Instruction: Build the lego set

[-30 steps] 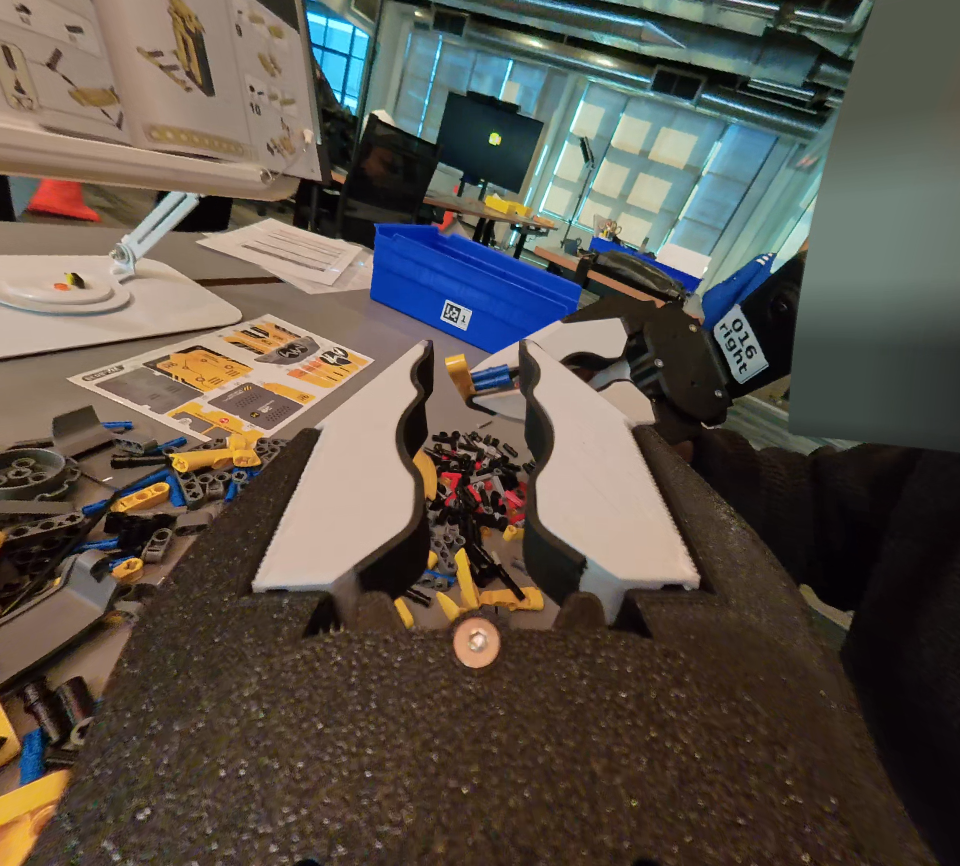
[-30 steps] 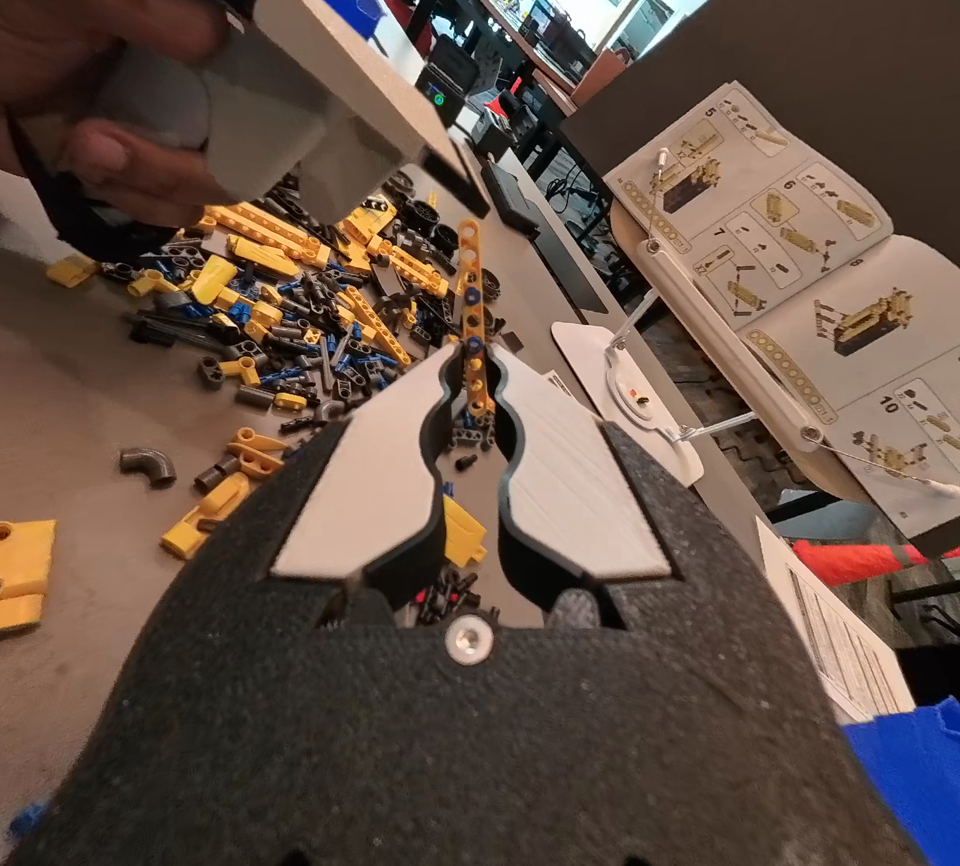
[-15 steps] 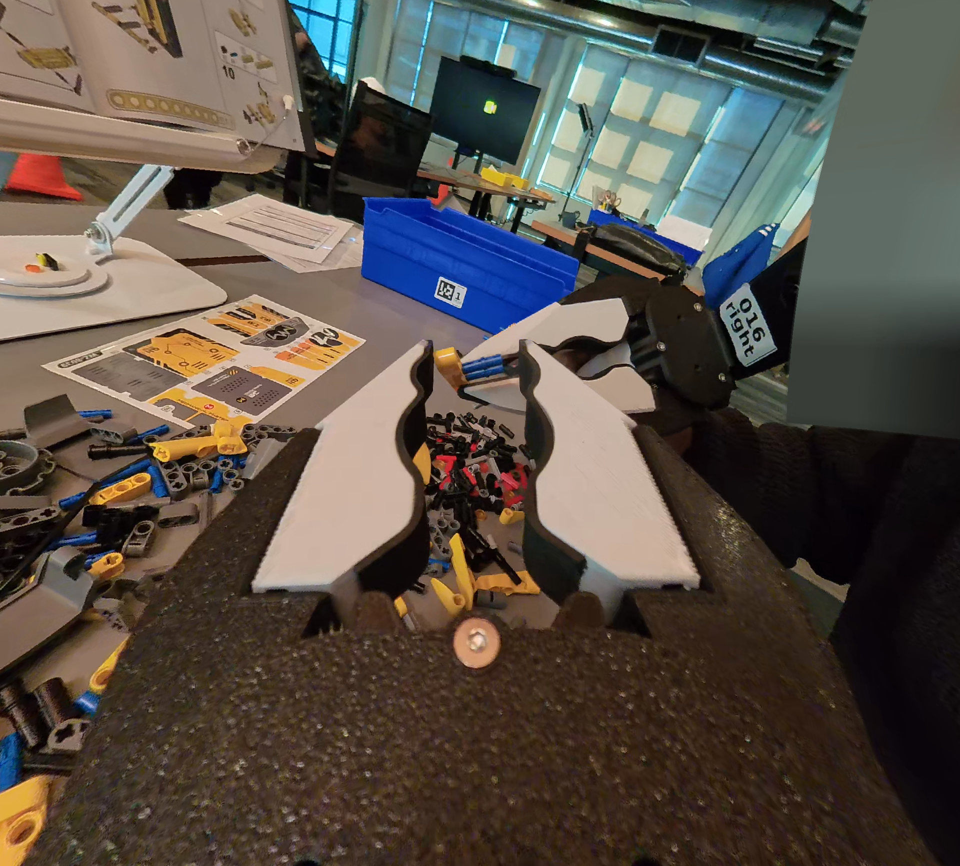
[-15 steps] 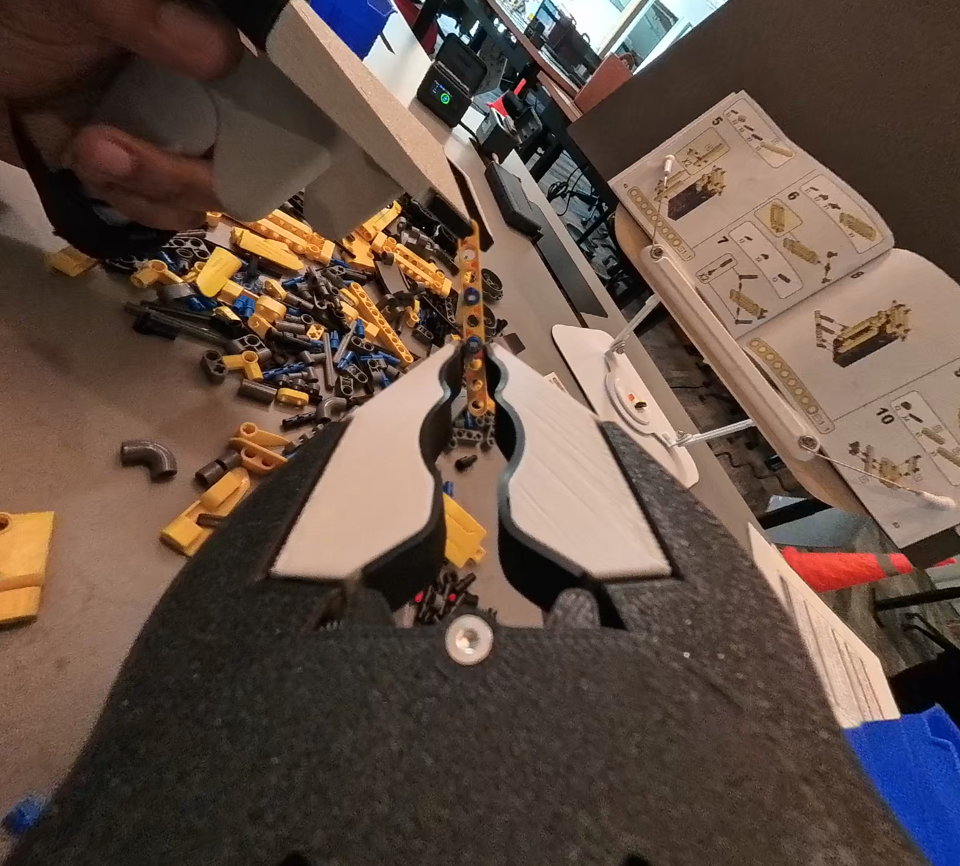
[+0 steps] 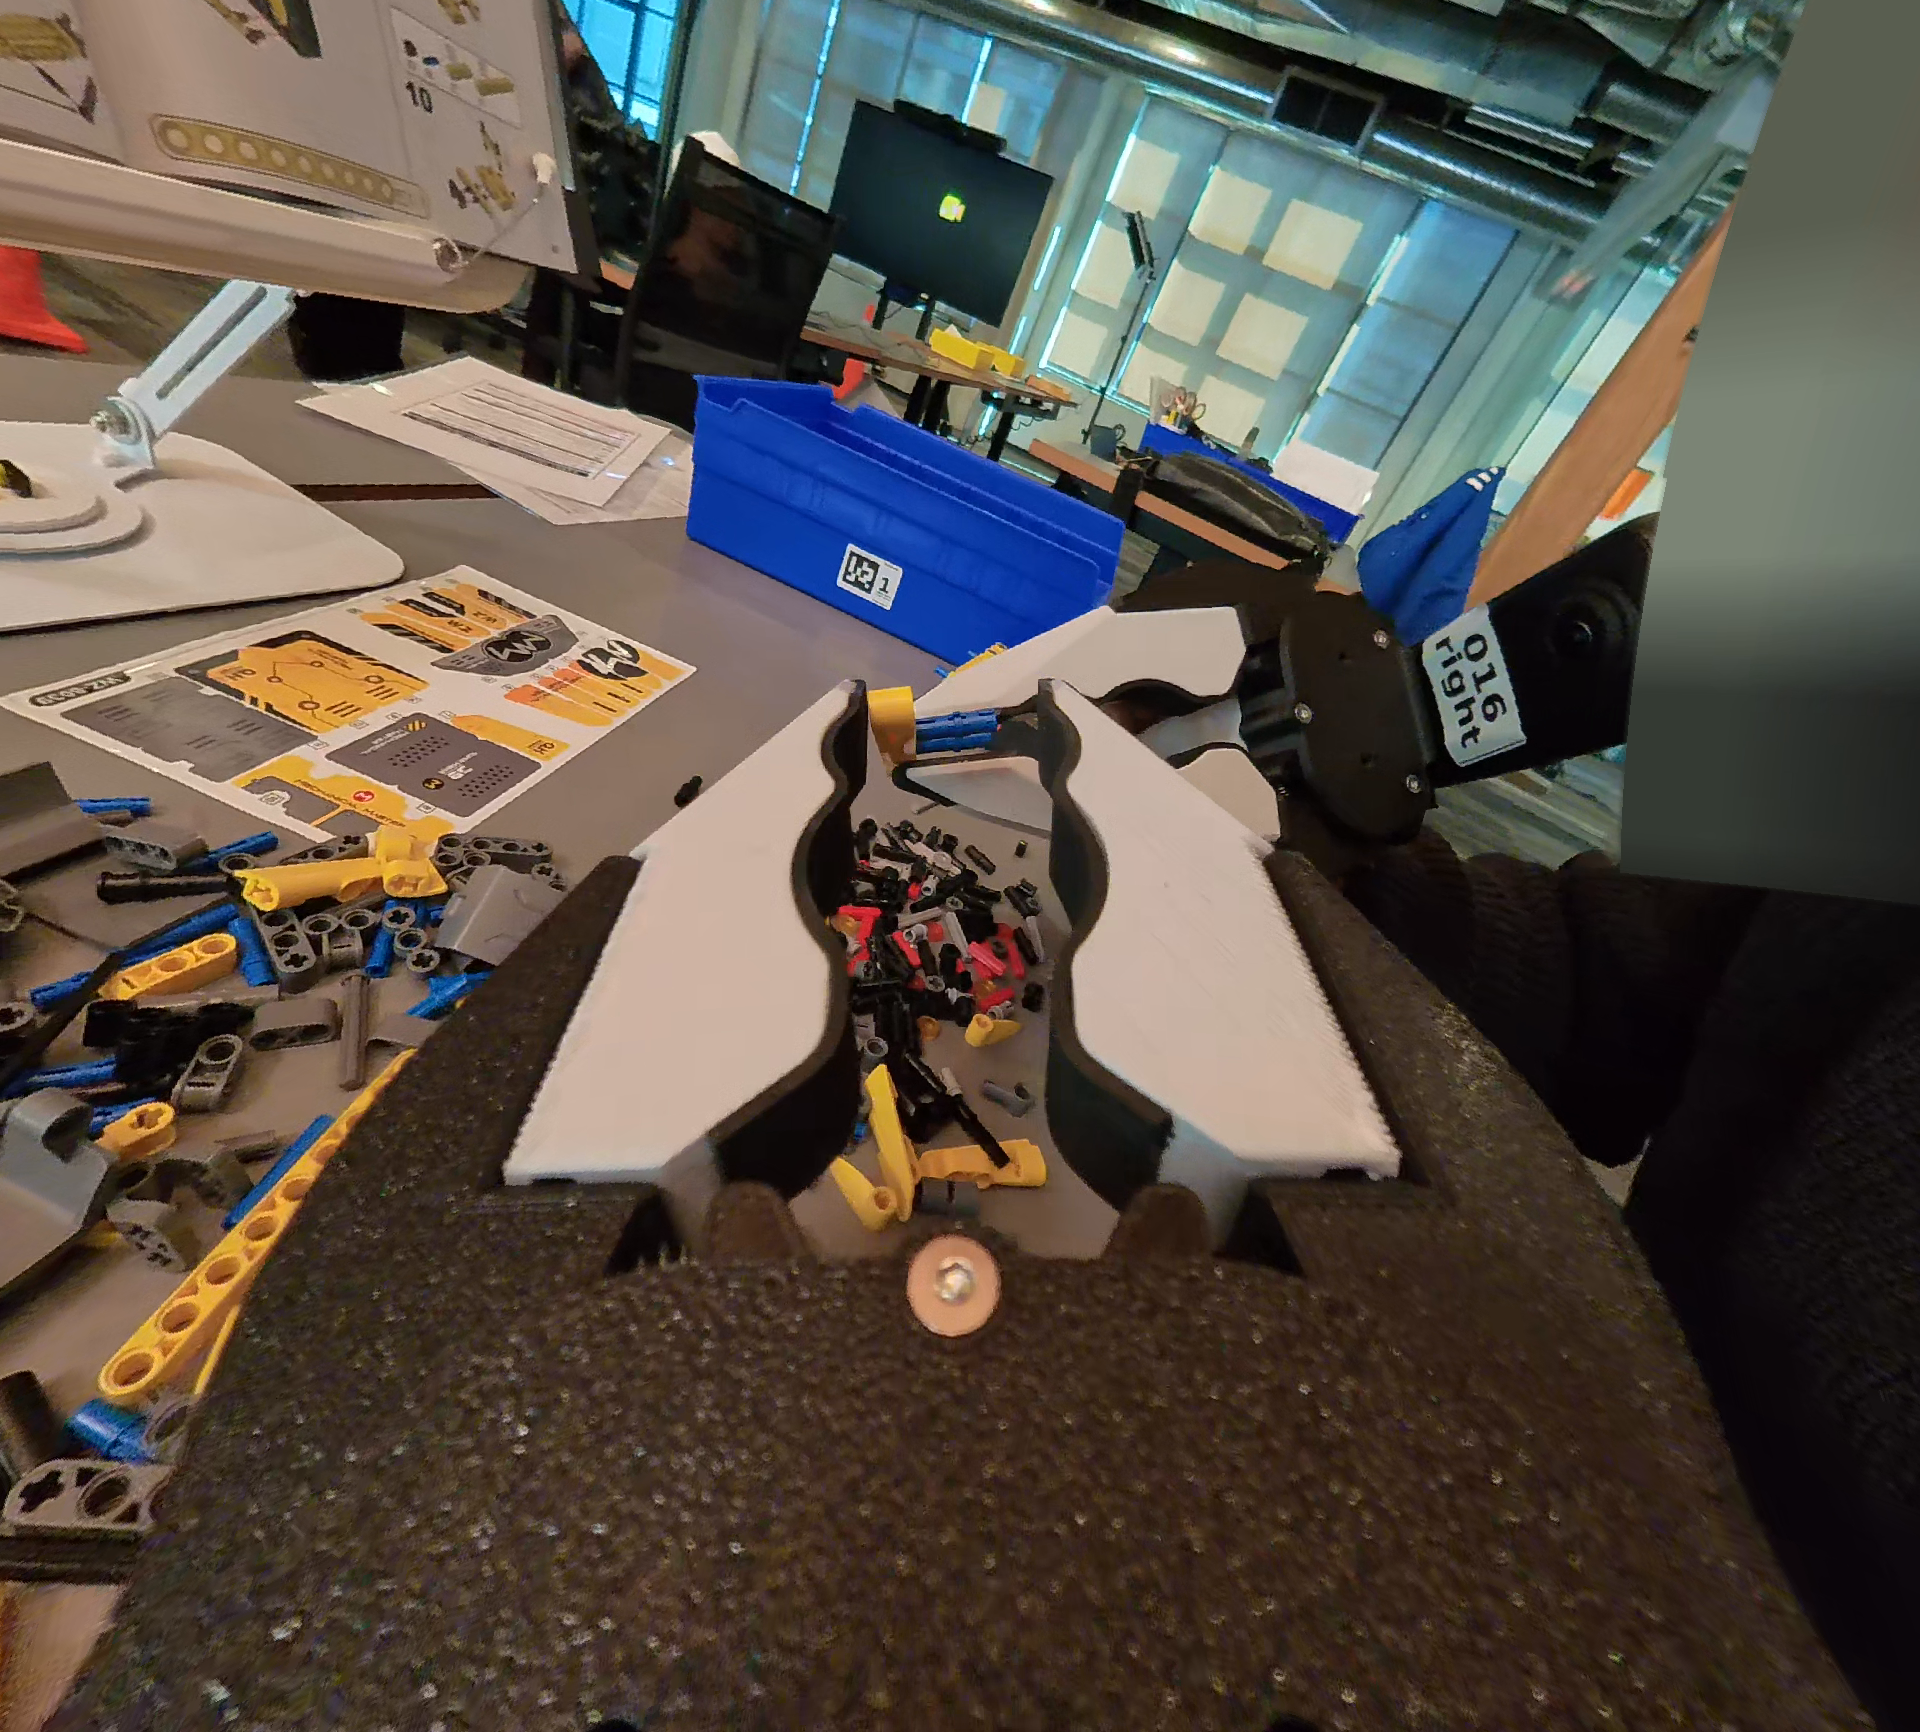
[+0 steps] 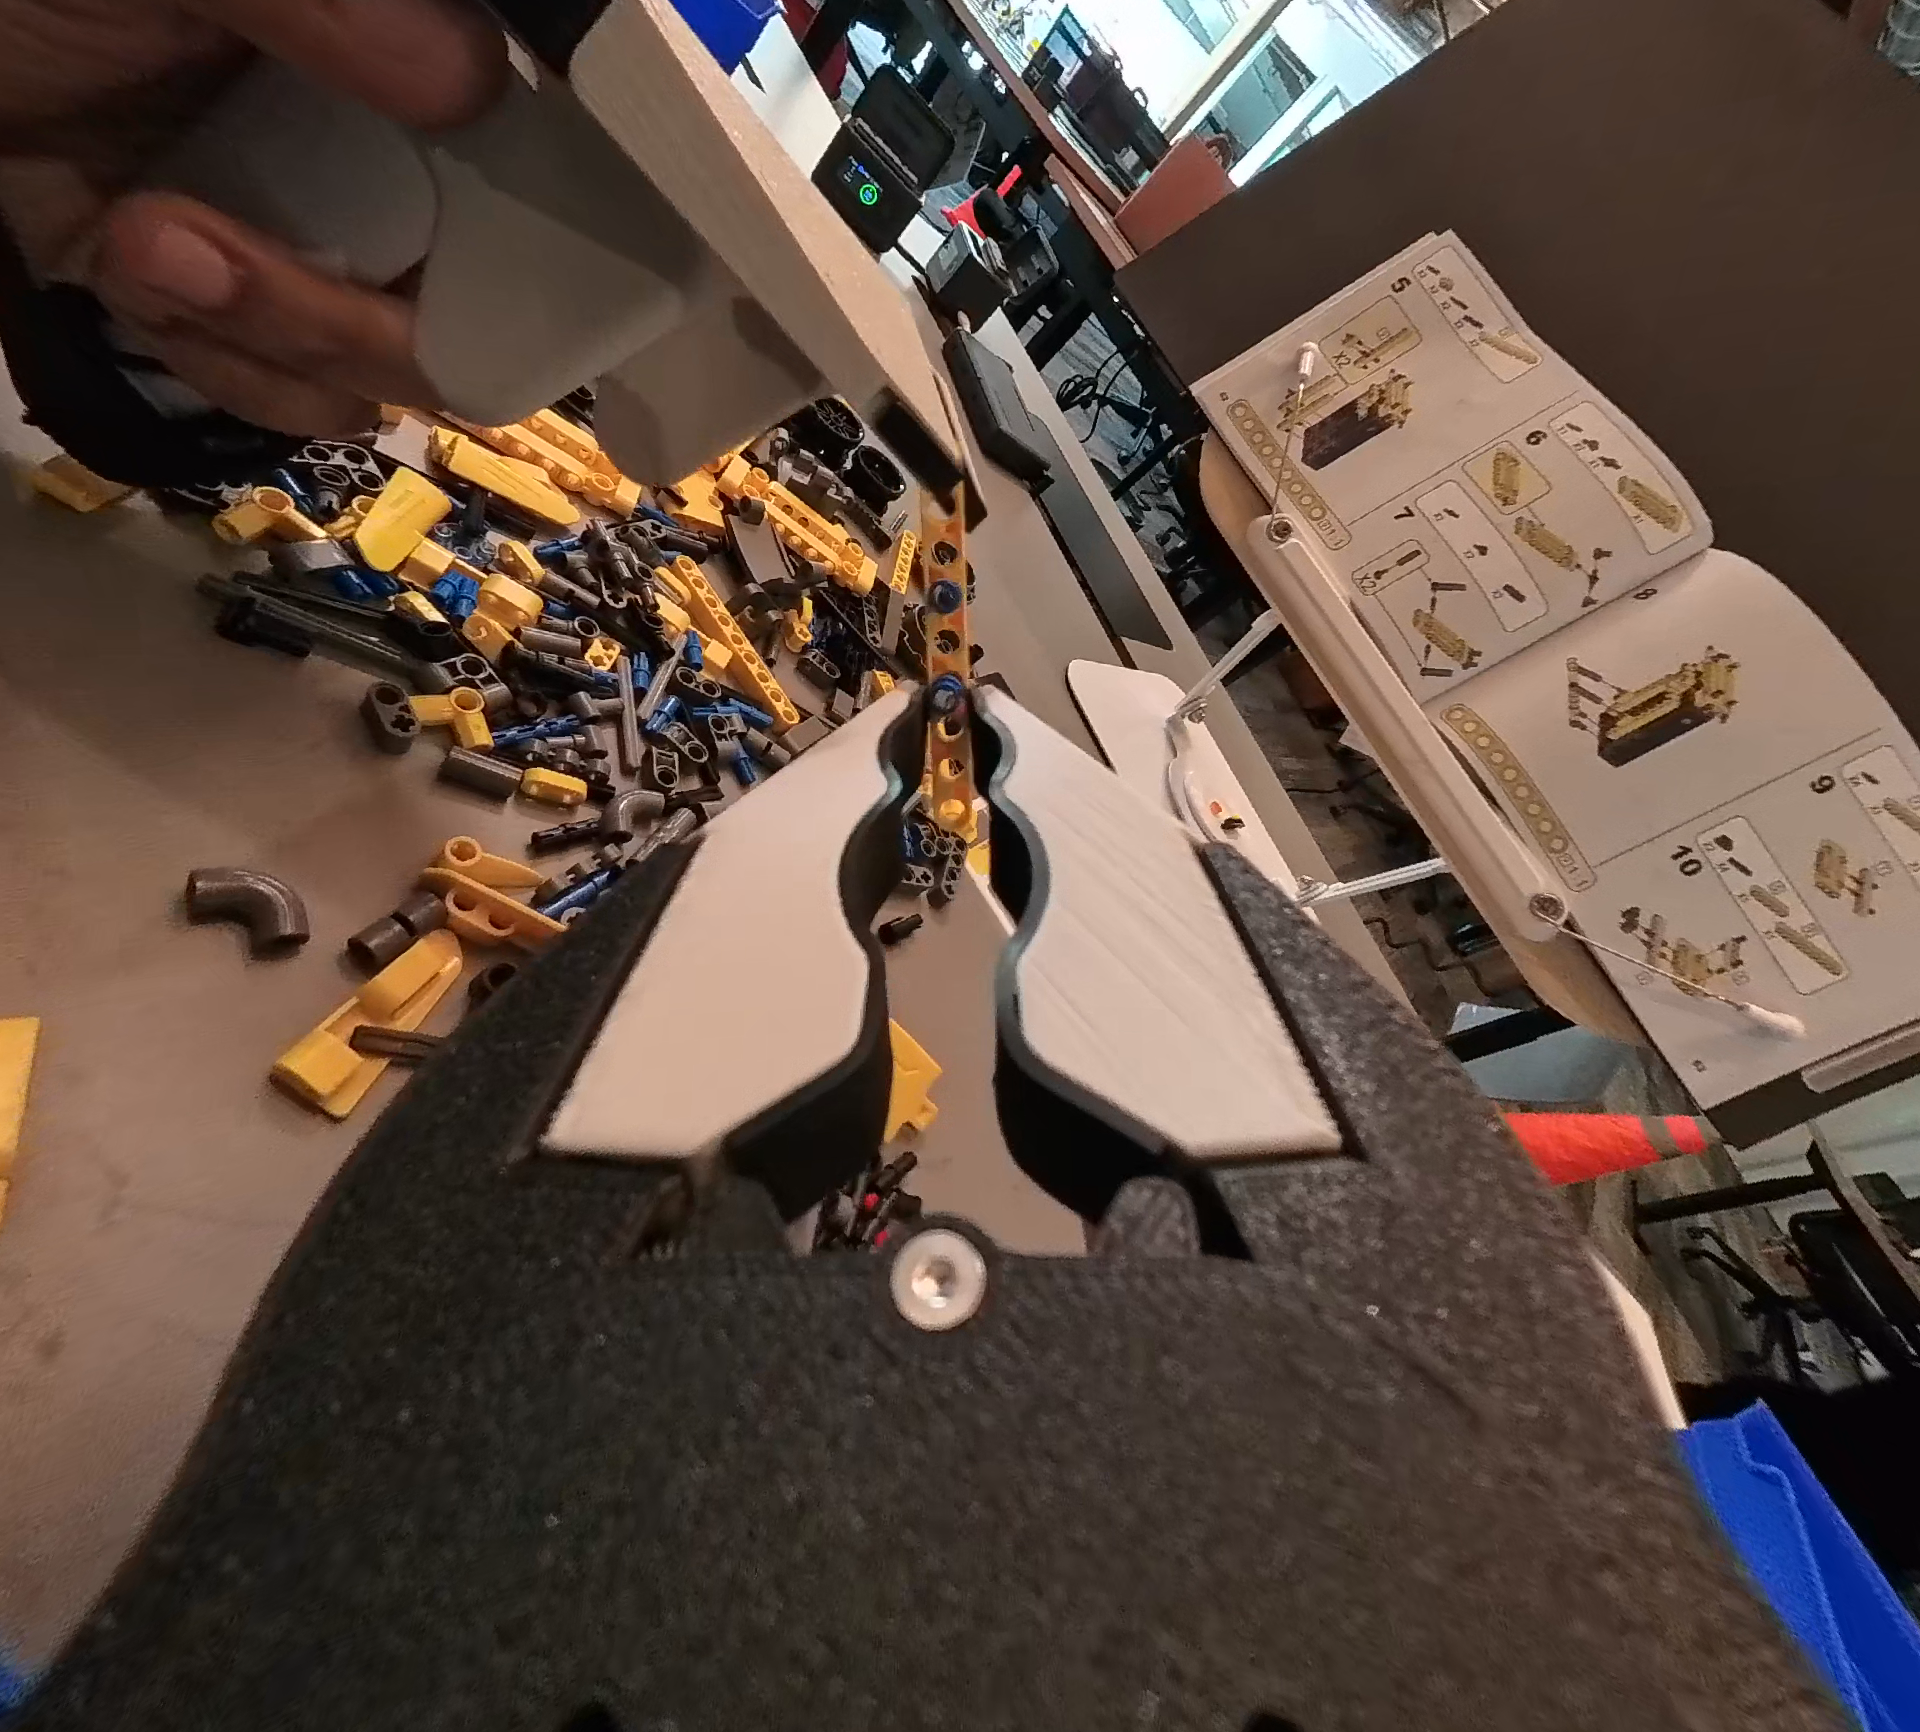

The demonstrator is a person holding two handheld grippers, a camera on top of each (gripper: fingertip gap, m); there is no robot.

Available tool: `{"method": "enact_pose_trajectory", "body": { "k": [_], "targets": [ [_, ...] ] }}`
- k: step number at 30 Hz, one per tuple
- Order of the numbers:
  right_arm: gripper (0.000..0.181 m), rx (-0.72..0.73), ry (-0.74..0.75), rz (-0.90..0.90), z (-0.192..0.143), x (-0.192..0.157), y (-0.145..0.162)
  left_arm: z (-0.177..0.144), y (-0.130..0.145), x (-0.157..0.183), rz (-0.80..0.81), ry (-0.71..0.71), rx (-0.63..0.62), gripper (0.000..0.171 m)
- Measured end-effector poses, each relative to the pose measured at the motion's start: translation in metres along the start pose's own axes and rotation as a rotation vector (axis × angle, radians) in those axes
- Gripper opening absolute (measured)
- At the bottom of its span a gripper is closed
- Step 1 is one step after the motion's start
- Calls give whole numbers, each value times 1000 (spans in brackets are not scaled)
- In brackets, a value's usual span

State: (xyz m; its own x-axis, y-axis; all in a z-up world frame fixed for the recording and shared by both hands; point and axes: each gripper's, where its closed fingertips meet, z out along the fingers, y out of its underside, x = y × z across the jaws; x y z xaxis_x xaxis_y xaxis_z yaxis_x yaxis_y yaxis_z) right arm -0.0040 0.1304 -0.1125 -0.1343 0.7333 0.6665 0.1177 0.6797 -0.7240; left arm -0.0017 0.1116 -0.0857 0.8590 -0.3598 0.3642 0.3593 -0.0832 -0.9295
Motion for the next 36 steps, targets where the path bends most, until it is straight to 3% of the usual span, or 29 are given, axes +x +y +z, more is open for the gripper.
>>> {"method": "enact_pose_trajectory", "body": {
  "k": [9,15,22,24,26,31,33,36],
  "targets": [
    [7,-1,22,-29,0,3,1,3,6,0,-76,34,-34,32],
    [8,20,62,-104,-4,7,-3,3,10,-4,-99,27,-56,16],
    [7,28,80,-220,-4,2,-5,1,7,-5,-96,21,-37,16],
    [8,50,67,-207,-5,-1,-9,0,6,-4,-83,20,-36,8],
    [8,96,59,-148,-7,0,-14,-2,3,-8,-69,-4,-22,7],
    [32,313,101,83,-25,18,-31,-9,-13,-3,-140,65,69,7],
    [34,386,53,282,-30,23,-35,-12,-19,2,-168,108,104,7],
    [53,420,-164,666,-29,20,-37,-14,-22,7,-187,151,123,7]
  ]
}}
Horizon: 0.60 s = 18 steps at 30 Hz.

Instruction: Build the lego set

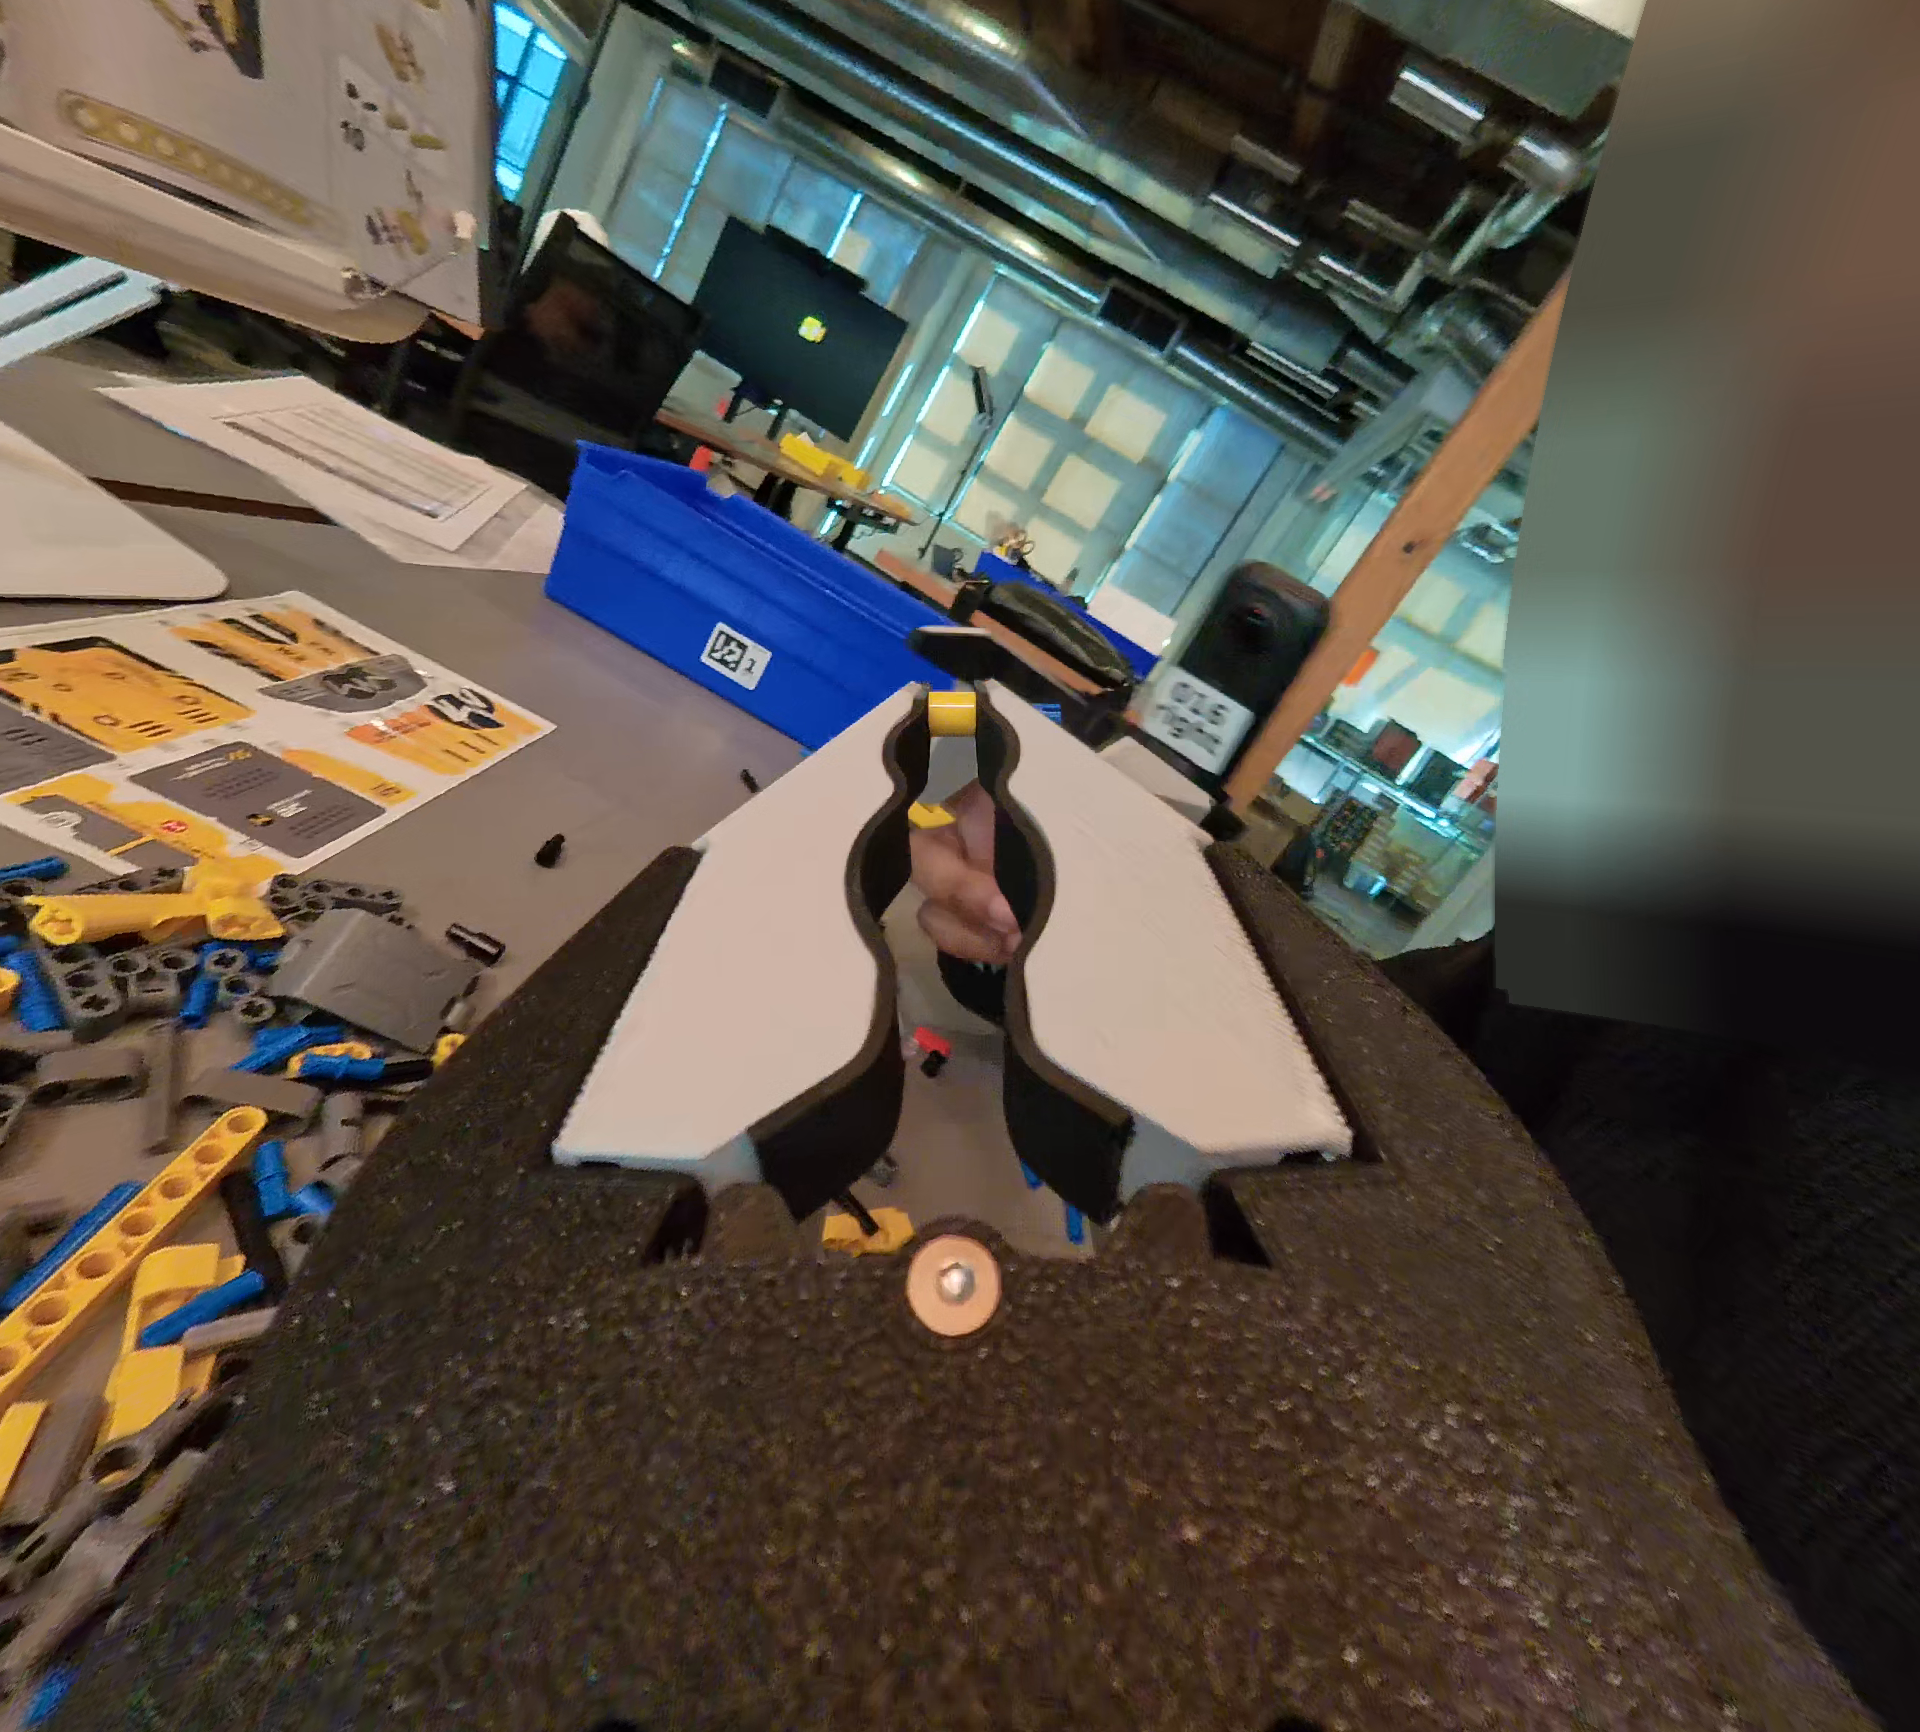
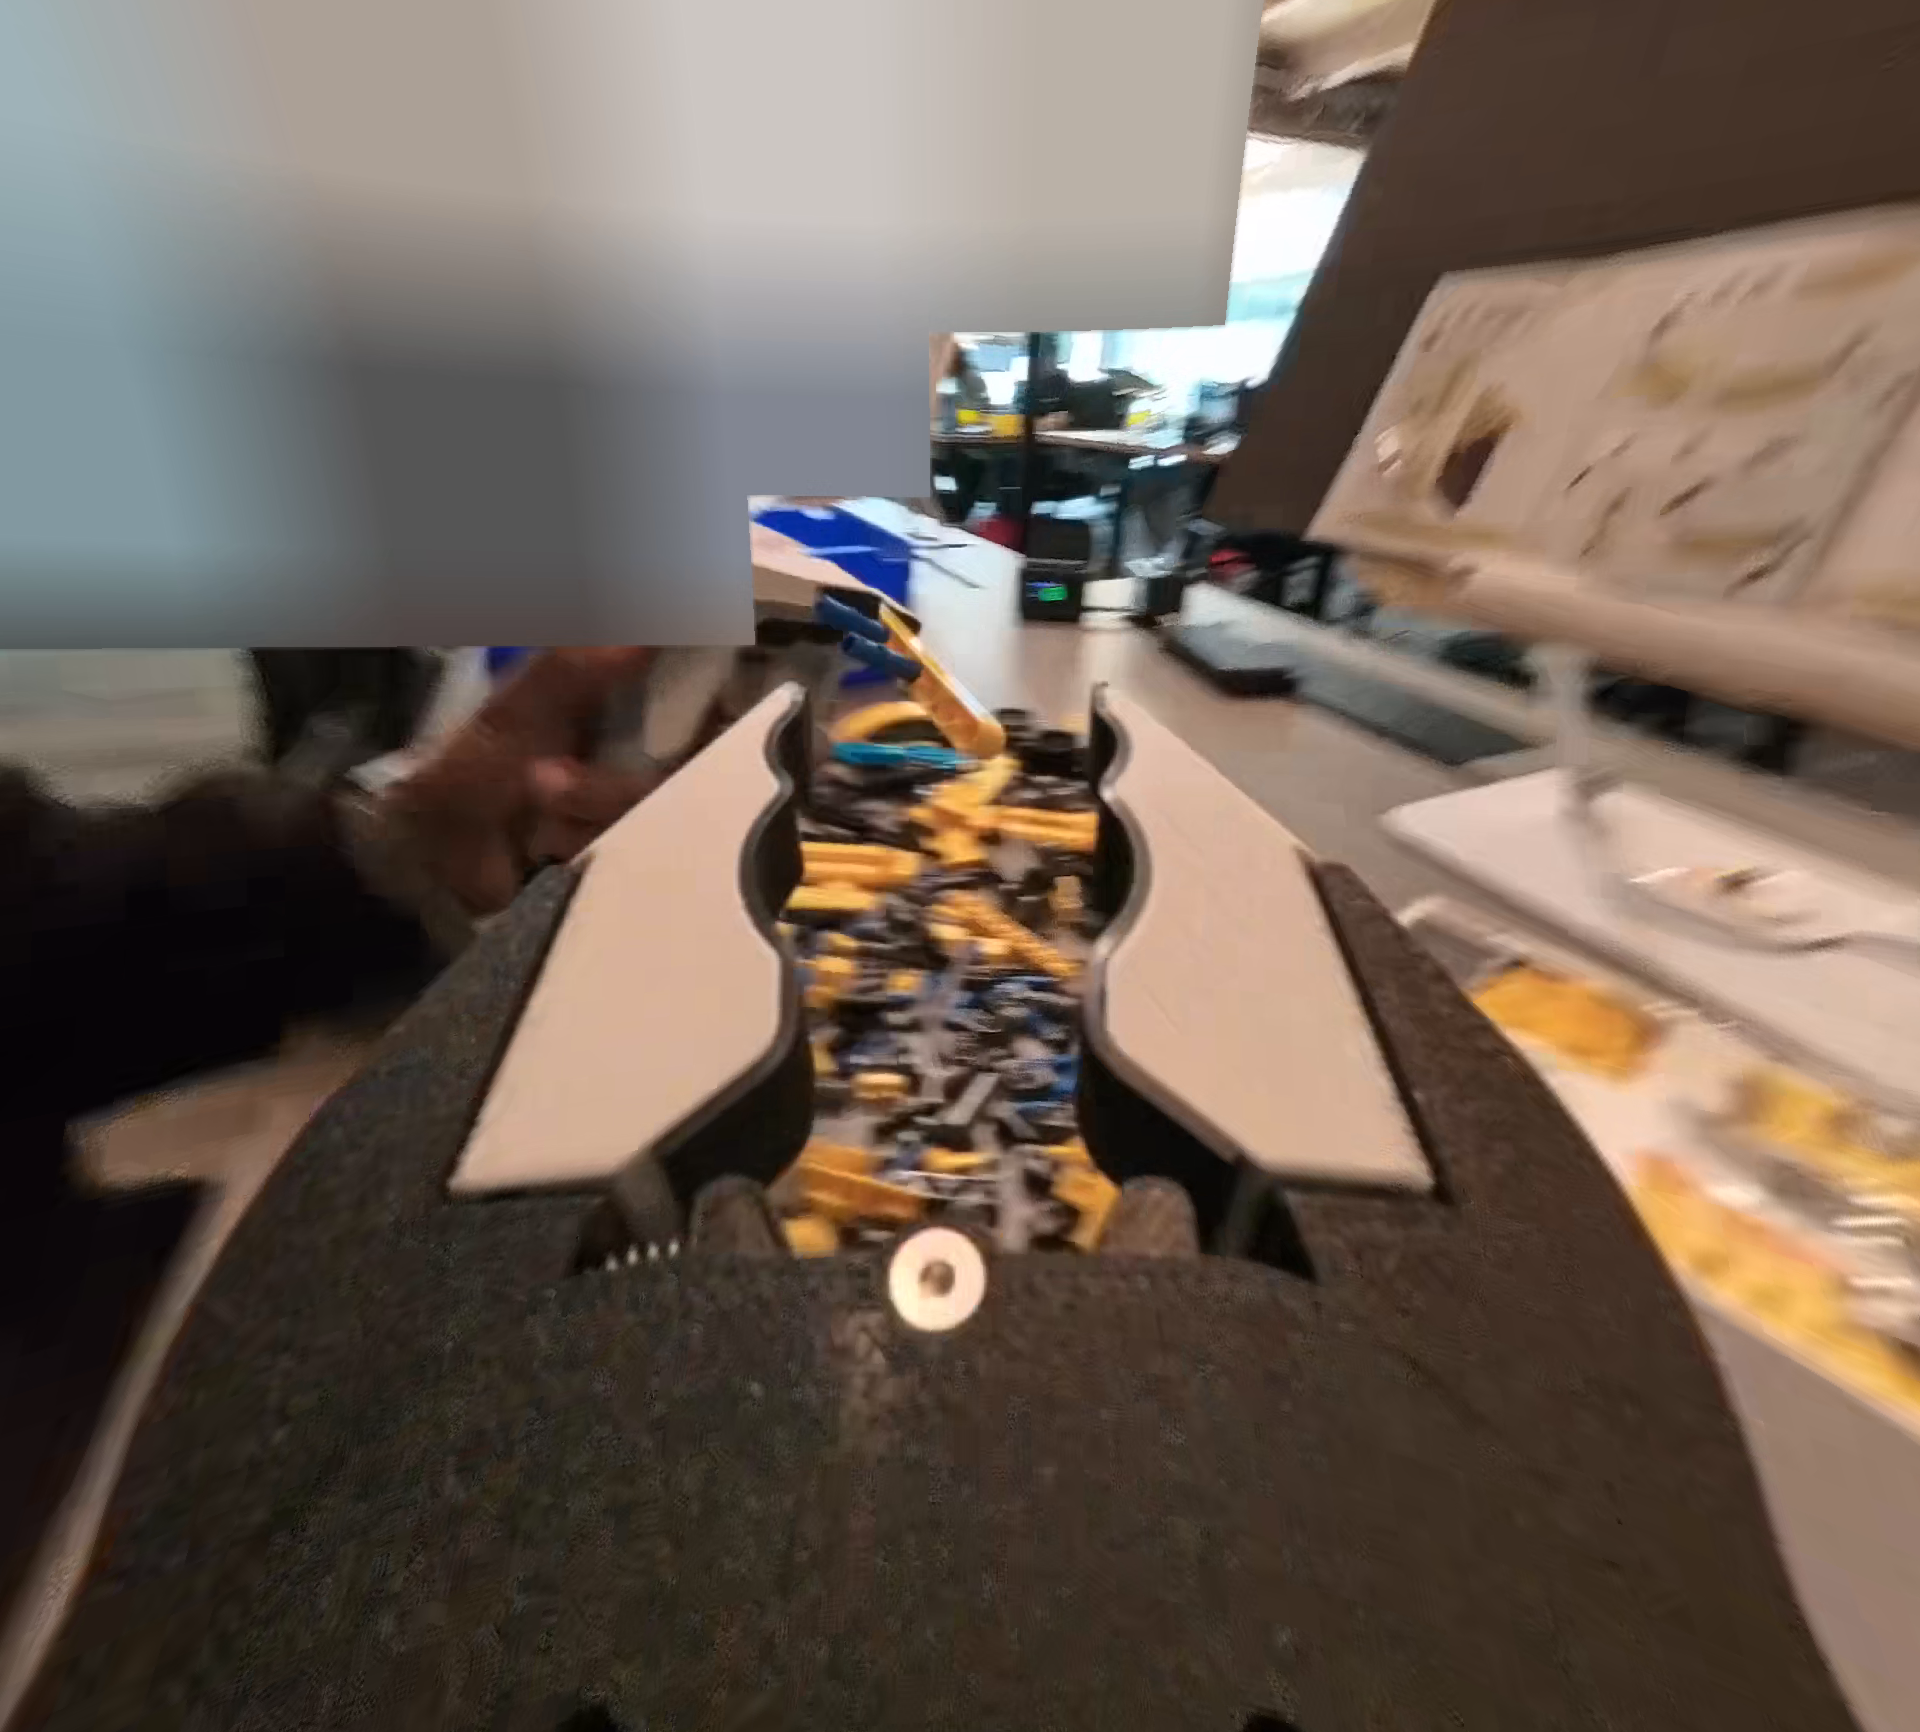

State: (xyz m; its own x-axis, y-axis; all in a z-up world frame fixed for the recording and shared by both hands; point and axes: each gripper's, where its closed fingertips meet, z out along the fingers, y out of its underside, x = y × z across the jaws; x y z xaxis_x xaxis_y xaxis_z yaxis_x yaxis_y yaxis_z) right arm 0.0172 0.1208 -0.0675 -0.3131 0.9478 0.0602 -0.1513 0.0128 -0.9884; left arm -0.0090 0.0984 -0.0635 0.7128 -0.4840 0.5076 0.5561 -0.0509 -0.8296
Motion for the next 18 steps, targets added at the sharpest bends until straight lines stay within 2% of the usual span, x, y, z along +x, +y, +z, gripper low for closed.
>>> {"method": "enact_pose_trajectory", "body": {
  "k": [2,4,11,18],
  "targets": [
    [56,19,-93,228,0,-3,-2,1,1,4,1,25,-2,7],
    [56,38,-143,348,-2,-3,-4,2,2,9,10,43,-11,7],
    [55,18,-256,419,1,-25,-1,6,9,17,52,67,-45,7],
    [31,31,-310,495,-2,-28,-4,8,13,25,81,100,-63,7]
  ]
}}
